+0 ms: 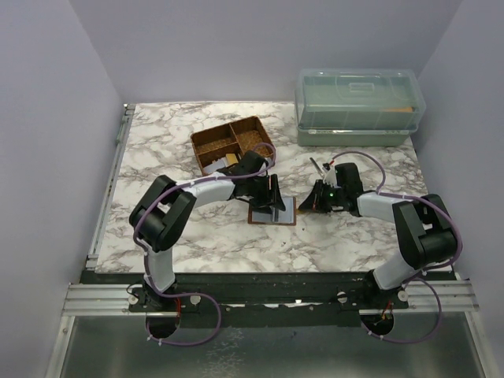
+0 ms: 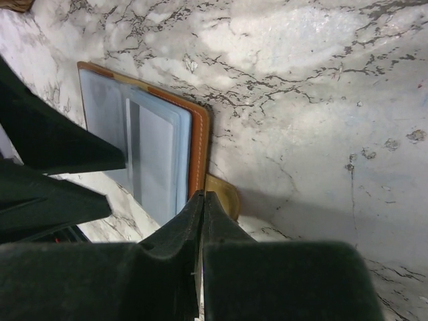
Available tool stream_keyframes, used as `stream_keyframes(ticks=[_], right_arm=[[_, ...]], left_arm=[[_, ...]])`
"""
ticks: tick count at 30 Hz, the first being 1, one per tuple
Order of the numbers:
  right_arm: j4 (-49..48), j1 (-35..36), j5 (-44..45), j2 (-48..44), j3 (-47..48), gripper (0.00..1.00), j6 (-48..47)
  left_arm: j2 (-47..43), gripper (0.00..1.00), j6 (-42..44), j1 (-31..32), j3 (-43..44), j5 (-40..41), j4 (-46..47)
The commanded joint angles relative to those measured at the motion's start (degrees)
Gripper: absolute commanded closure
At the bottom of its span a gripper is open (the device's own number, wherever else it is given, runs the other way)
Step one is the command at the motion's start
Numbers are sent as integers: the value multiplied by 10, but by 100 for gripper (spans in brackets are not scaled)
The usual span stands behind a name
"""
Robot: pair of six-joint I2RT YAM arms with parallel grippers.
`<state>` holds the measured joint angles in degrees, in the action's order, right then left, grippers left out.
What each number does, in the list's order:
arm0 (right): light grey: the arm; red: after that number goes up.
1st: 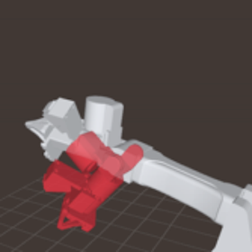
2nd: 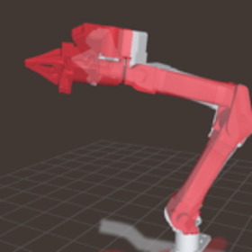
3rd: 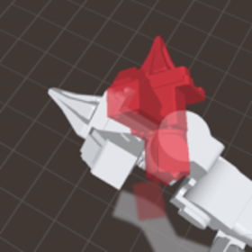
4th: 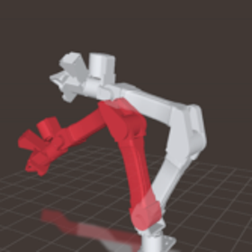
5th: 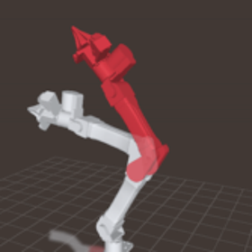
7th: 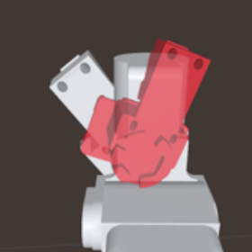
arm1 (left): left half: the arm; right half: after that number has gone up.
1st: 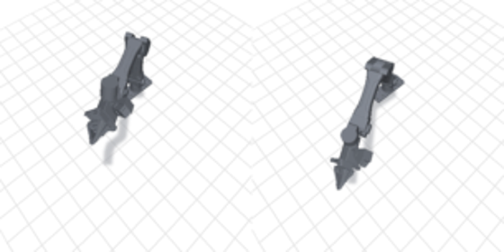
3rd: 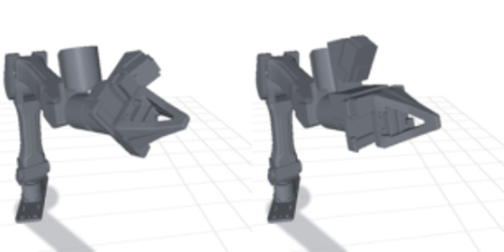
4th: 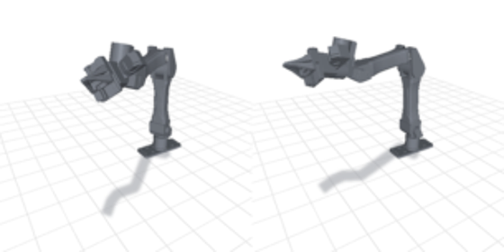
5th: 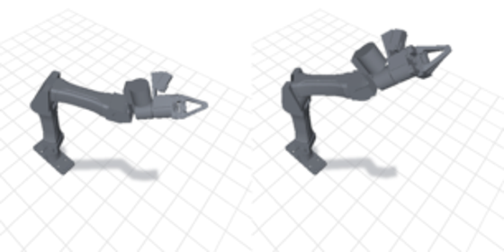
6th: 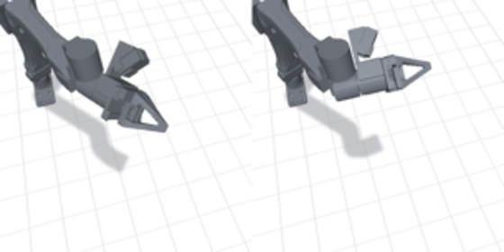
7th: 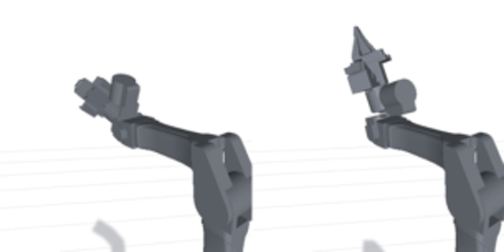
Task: Put the credit cards into the card holder
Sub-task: Insert the credit card into the card holder.
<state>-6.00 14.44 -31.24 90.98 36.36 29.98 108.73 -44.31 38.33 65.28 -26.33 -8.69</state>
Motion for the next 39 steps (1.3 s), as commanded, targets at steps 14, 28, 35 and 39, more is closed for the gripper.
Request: stream_keyframes(ticks=[14, 28, 35, 39], right_arm=[[-13, 3, -19, 16, -6, 96, -8], [-49, 3, -49, 51, -14, 96, 5], [-64, 4, -63, 59, -18, 97, 16], [-63, 4, -59, 54, -22, 97, 18]], left_arm=[[-106, 3, 90, -96, -71, 65, -114], [-92, 26, -14, -84, -105, -54, 38], [-135, 34, -43, -18, -63, -19, 59], [-131, 34, -56, -1, -58, -14, 84]])
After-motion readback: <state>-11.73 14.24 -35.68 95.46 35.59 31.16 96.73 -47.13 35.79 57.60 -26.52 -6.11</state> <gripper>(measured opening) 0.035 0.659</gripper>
